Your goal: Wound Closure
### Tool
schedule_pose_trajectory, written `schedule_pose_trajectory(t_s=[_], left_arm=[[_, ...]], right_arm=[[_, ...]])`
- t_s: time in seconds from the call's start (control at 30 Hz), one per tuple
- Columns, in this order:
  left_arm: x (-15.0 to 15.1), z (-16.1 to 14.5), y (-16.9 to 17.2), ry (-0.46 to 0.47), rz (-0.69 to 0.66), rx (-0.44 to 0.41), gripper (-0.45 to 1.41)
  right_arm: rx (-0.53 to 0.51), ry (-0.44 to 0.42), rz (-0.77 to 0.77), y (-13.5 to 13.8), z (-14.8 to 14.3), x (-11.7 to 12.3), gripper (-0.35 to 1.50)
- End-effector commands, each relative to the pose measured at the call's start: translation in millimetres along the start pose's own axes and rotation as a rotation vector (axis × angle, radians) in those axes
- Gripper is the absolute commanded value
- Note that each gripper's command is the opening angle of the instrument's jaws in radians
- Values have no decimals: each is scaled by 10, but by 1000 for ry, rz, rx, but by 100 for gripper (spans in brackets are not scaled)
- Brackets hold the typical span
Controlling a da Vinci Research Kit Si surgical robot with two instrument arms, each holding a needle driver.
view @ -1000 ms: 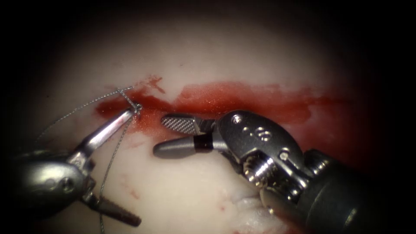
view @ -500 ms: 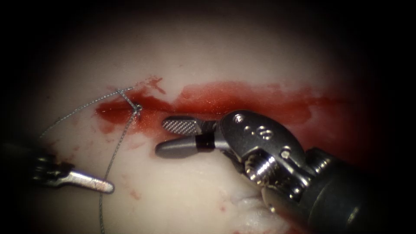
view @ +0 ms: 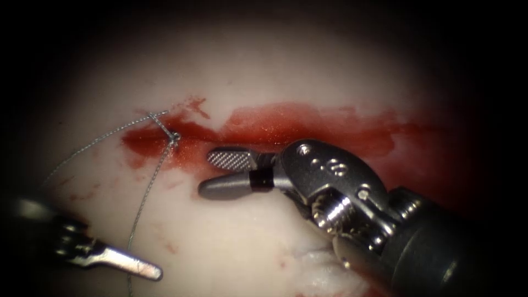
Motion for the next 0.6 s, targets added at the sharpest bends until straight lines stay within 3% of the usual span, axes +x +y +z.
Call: schedule_pose_trajectory(t_s=[0.03, 0.1, 0.13, 0.17, 0.2, 0.43, 0.6], left_arm=[[-9, -1, -7, -3, -5, 0, 44], [-8, 3, -4, -3, -2, -3, 12], [-8, 8, 0, -5, 1, -4, -30], [-8, 8, 0, -5, 1, -4, -30], [-8, 11, 1, -9, 5, -6, -45], [-15, 3, -4, -50, 92, -40, -45], [-31, -20, -10, -165, 165, -91, -45]], right_arm=[[1, 3, 2, 5, 8, 8, 36], [2, 3, 2, 5, 8, 8, 36], [2, 3, 1, 4, 9, 8, 36], [2, 3, 1, 4, 9, 8, 36], [2, 3, 1, 4, 9, 8, 36], [2, 2, 7, 2, 10, 8, 36], [3, 2, 15, 3, 10, 10, 27]])
